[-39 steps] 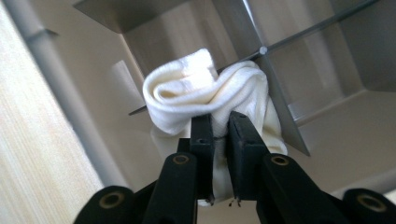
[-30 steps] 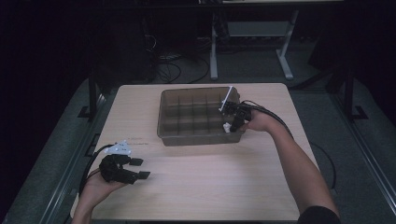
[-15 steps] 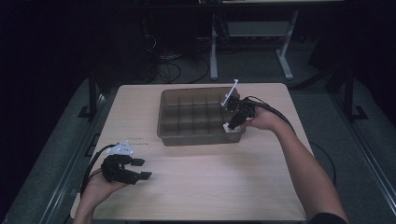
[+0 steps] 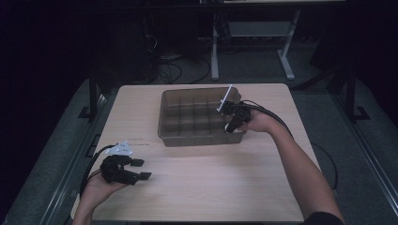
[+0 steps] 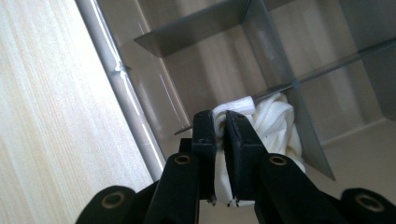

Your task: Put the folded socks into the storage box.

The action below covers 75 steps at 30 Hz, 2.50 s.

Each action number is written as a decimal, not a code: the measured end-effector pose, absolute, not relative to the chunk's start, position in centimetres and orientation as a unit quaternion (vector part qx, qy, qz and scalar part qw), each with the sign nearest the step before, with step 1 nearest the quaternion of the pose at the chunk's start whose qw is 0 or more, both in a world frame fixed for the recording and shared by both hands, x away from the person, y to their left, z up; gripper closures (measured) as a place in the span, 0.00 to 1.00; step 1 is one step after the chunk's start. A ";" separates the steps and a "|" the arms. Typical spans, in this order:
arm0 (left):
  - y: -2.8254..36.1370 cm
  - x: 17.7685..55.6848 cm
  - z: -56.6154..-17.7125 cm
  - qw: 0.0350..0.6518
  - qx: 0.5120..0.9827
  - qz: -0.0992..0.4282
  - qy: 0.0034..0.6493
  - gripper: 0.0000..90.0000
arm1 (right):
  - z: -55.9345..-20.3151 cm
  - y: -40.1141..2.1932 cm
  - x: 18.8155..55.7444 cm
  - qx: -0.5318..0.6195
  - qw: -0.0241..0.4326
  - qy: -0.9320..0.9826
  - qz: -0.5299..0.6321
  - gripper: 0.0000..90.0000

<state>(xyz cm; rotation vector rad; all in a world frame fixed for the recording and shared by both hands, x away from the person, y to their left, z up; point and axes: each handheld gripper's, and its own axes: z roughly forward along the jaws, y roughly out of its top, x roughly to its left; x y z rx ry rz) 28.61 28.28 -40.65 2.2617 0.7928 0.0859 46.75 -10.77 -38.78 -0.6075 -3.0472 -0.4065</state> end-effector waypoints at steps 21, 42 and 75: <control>28.2 28.6 -40.6 0.362 0.879 0.035 0.308 0.40 | -40.9 -10.6 48.2 -0.218 0.016 -0.970 -0.108 0.93; 28.2 28.5 -40.5 0.363 0.879 0.036 0.307 0.40 | -38.3 -11.7 47.3 -0.220 0.000 -0.964 -0.149 0.87; 27.9 28.3 -40.3 0.362 0.882 0.034 0.301 0.40 | -35.9 -13.8 46.2 -0.236 -0.016 -0.953 -0.188 0.80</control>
